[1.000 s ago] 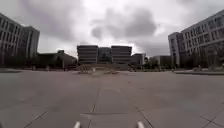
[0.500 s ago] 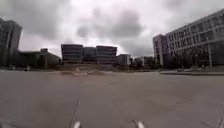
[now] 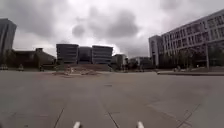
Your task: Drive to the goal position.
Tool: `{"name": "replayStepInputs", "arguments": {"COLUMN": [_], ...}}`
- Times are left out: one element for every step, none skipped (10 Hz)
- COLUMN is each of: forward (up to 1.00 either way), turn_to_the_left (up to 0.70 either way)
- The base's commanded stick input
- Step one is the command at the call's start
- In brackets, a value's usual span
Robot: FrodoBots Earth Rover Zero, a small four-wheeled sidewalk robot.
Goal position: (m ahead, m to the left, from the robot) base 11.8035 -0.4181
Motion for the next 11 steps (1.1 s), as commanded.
{"name": "replayStepInputs", "arguments": {"forward": [1.0, 1.0, 1.0, 1.0, 1.0, 1.0, 1.0, 1.0, 1.0, 1.0, 1.0], "turn_to_the_left": [0.0, 0.0, 0.0, 0.0, 0.0, 0.0, 0.0, 0.0, 0.0, 0.0, 0.0]}}
